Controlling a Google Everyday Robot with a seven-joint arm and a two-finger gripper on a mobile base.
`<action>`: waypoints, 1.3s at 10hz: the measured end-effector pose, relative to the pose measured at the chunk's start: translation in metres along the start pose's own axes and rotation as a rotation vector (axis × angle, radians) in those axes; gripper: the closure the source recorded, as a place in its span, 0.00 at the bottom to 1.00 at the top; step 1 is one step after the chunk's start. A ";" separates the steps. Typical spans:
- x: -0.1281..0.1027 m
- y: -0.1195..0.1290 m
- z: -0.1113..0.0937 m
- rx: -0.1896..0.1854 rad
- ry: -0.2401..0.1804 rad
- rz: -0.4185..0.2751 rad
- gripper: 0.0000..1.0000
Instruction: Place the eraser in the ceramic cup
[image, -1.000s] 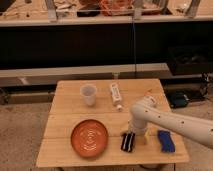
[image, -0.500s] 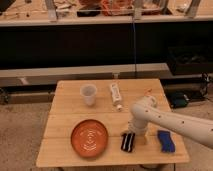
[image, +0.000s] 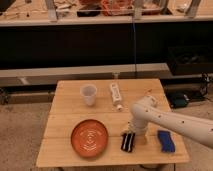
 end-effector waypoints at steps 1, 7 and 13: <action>0.000 -0.001 0.001 -0.002 -0.001 -0.006 0.20; 0.001 0.000 0.000 -0.004 -0.002 -0.015 0.20; 0.001 0.000 -0.001 -0.007 -0.005 -0.024 0.20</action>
